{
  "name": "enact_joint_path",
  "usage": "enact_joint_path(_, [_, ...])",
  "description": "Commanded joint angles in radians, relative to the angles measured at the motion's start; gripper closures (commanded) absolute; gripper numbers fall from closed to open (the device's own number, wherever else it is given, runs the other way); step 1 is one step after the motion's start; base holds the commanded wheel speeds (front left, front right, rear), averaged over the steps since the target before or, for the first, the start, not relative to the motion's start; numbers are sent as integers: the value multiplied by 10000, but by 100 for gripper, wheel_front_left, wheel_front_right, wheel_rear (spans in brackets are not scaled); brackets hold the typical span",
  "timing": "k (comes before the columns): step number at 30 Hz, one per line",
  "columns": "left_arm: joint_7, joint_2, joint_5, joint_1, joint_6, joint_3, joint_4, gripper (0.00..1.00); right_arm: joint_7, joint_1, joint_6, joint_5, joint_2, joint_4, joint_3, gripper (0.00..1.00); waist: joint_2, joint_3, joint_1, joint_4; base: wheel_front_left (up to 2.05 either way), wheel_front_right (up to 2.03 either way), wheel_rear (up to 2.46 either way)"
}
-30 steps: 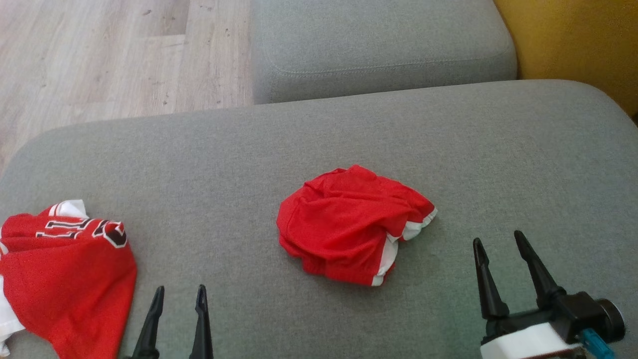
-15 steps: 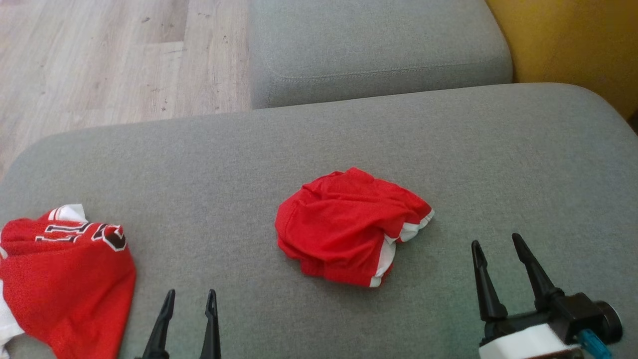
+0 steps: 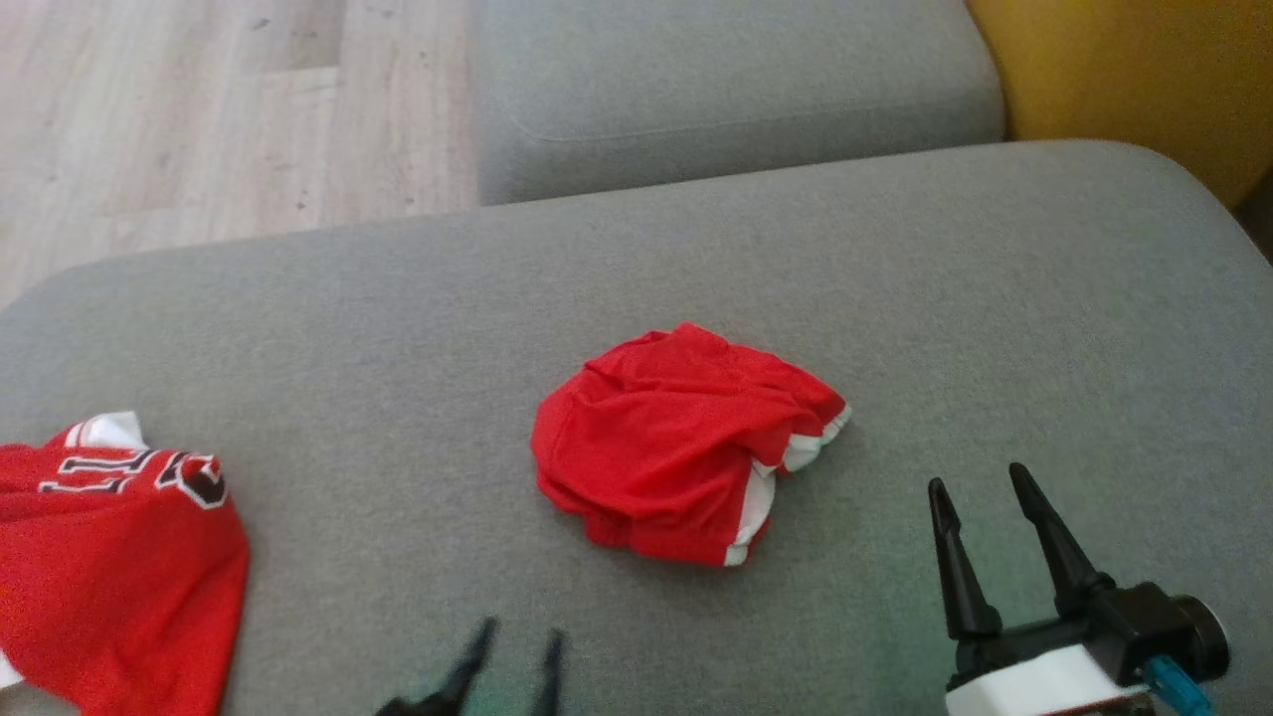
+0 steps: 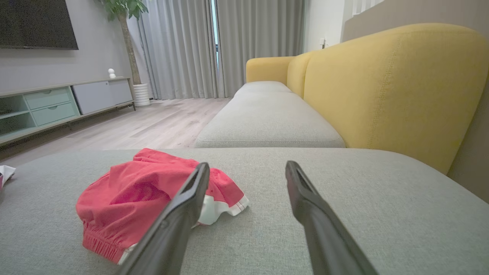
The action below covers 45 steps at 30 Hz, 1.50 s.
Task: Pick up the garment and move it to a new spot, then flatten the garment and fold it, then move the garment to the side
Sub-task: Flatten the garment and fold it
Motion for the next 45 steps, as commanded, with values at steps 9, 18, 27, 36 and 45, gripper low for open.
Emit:
enact_joint_path(9, [1318,-69,-2353,-2560,-372,-3039,1322,0,-55,-998,-7,-99,-58,-451,584,0,0,914,0,-877,0,0,0])
enact_joint_path(18, [756,-70,-4016,-4235,-379,-4903,2568,0,-55,-1416,-7,-184,-58,-527,662,0,0,1563,0,-1464,0,0,0])
enact_joint_path(27, [-117,-70,-4850,-5291,100,-5504,3394,0,-55,-1673,-7,-237,-58,-624,639,0,0,2033,0,-1593,0,0,0])
enact_joint_path(36, [-269,-70,-5111,-5719,170,-5906,3419,57,-55,-1831,-7,-276,-58,-542,684,0,0,2064,0,-1575,0,0,0])
enact_joint_path(45, [-274,-70,-3769,-5640,9,-5650,2632,100,-55,-1643,-7,-249,-58,-517,656,0,0,1529,0,-1586,0,0,0])
